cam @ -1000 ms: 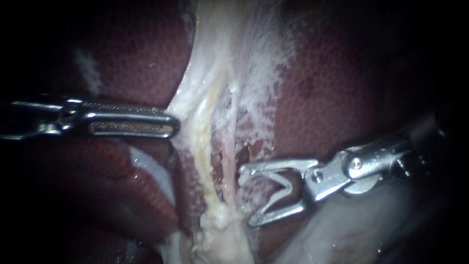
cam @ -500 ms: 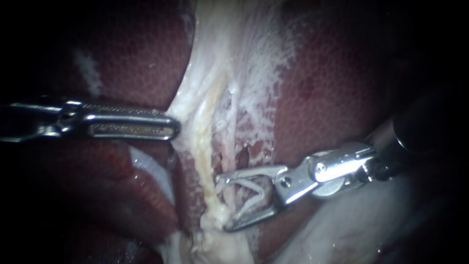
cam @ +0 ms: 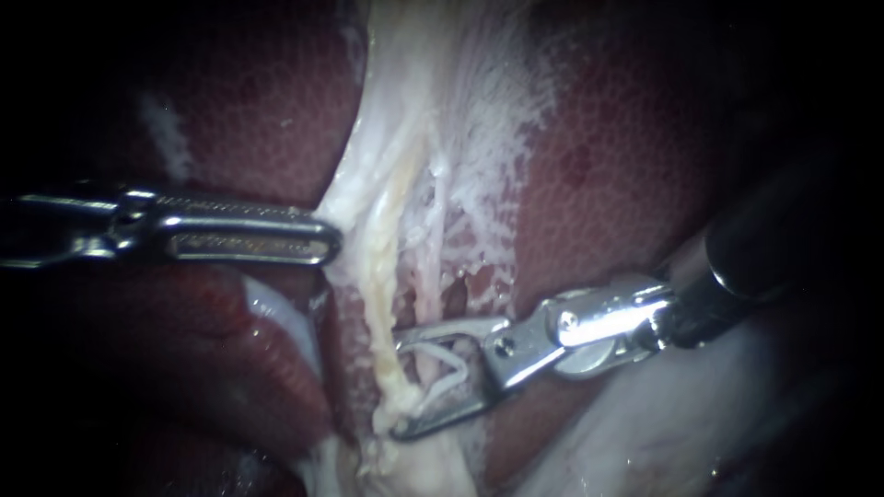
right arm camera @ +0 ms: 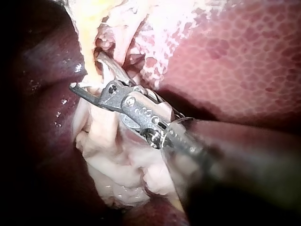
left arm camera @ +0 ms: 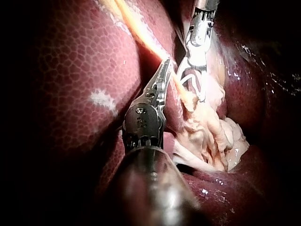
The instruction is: Clipping first clip left tube
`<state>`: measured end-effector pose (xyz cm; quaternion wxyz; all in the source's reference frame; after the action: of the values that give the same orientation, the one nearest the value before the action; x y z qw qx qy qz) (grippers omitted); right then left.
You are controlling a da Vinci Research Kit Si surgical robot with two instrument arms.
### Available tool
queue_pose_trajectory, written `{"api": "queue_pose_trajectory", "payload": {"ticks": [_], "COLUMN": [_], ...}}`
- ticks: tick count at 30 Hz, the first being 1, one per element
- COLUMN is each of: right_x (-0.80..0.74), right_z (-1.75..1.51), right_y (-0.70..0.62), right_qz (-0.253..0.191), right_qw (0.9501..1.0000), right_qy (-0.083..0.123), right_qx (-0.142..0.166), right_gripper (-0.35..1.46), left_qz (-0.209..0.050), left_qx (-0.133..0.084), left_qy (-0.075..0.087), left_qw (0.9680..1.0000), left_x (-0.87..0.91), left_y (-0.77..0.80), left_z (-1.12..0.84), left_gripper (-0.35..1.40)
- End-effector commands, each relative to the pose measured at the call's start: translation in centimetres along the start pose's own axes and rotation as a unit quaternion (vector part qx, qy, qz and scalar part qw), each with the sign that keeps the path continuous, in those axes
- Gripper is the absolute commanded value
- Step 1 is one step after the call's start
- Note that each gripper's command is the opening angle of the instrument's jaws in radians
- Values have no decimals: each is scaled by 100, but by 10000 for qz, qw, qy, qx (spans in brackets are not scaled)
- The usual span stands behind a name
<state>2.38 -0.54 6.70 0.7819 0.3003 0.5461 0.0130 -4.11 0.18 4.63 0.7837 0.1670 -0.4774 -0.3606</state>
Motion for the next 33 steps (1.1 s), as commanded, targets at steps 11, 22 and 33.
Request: {"api": "queue_pose_trajectory", "payload": {"ticks": [11,22,33], "right_x": [3,10,10], "right_z": [-1,8,14], "right_y": [-8,-10,-1], "right_qz": [190,272,279], "right_qw": [9997,9979,9981], "right_qy": [-14,-13,5], "right_qx": [151,591,542], "right_gripper": [57,53,51], "left_qz": [2,0,-2], "left_qx": [4,0,-6], "left_qy": [1,1,0], "left_qw": [10000,10000,10000], "left_x": [1,1,0], "left_y": [2,2,0], "left_z": [1,2,3], "left_gripper": [-35,-35,-35]}}
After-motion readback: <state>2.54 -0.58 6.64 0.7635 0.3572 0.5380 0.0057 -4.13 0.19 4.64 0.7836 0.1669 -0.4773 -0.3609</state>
